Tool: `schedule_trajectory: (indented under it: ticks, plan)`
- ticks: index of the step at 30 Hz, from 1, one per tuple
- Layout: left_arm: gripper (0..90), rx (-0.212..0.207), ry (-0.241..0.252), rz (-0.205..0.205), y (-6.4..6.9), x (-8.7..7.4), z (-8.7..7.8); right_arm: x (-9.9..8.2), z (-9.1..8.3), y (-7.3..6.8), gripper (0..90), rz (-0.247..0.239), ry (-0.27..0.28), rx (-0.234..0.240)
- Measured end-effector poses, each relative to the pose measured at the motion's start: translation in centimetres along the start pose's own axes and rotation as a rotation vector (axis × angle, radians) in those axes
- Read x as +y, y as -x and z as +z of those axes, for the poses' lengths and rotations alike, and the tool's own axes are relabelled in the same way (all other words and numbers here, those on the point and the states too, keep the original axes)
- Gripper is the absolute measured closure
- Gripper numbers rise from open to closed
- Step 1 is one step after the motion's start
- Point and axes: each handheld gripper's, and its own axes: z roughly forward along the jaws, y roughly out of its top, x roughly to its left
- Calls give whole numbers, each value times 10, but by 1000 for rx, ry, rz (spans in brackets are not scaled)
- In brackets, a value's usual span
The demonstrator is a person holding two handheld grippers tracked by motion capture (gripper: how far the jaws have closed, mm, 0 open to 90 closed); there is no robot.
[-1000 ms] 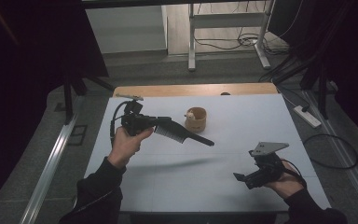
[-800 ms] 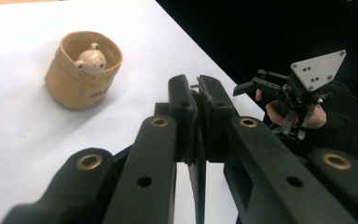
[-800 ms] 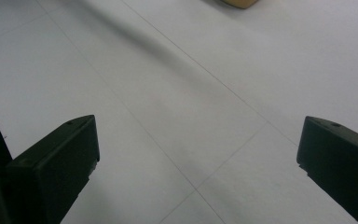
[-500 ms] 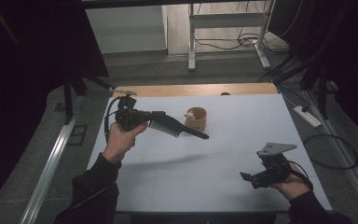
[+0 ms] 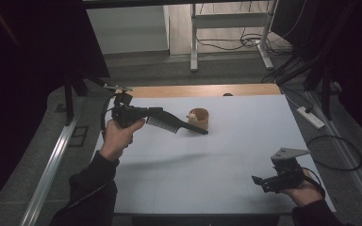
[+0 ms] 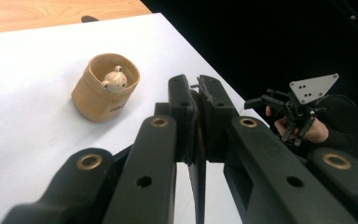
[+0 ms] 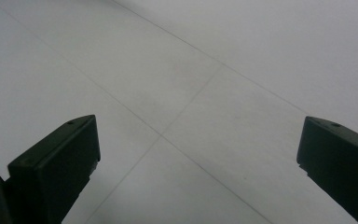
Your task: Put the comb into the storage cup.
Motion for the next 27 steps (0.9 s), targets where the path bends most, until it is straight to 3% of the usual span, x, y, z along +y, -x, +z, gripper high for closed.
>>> schedule_trajectory:
  ticks: [10, 27]
  plan:
    - [837, 27, 5, -5, -2, 8, -7, -9, -15, 3, 0, 66, 12, -40]
    - [838, 64, 24, -20, -9, 27, -12, -17, -26, 0, 2, 72, 6, -82]
